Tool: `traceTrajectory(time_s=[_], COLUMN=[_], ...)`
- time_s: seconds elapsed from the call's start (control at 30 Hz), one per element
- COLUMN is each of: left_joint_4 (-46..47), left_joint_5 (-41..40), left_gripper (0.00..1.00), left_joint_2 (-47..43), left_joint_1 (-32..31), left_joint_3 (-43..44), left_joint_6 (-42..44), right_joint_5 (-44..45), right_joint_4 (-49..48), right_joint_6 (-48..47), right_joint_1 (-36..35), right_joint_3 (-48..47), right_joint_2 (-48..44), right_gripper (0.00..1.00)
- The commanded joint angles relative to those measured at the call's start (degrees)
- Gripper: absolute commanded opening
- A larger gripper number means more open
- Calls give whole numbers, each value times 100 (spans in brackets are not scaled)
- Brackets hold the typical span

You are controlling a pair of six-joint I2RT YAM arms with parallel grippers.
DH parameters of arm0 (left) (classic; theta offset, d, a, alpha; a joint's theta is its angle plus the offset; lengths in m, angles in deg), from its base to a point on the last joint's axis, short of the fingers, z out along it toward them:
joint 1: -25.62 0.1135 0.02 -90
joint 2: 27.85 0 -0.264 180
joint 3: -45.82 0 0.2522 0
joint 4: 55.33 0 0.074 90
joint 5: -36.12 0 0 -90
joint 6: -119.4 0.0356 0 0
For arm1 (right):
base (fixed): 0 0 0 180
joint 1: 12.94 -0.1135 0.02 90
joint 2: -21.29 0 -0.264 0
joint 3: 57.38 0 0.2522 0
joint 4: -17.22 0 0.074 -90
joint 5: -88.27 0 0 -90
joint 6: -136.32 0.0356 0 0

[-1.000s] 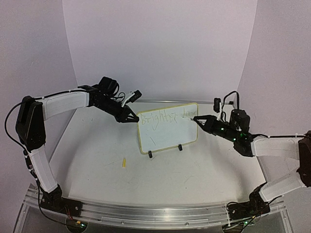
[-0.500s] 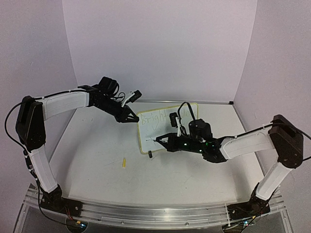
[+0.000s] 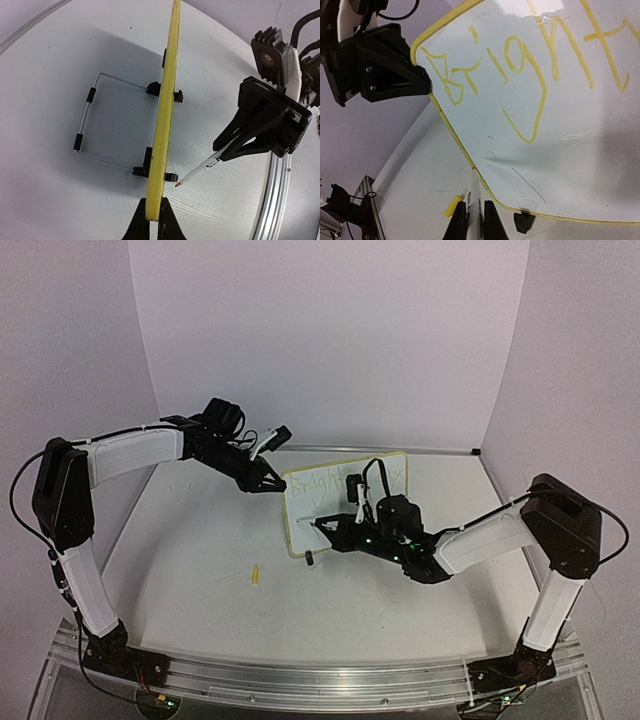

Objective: Write a sentence on the whiteboard

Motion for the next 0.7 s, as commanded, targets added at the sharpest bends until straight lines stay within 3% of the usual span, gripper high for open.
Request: traceTrajectory(time_s=[0.0,0.67], left_joint_4=[54,54], left_joint_5=[-133,-140], left_gripper=[0,0], left_joint_2=[-142,-179], left_joint_1=[-19,-19], left_joint_3=[0,0], left_joint_6=[188,193], right_joint_5=[230,34], right_joint_4=[-393,-195], right_joint_6=[79,149], right_joint_1=[-4,0], right_joint_3=[-271,-360], right_joint_2=[188,620], right_gripper=[0,0])
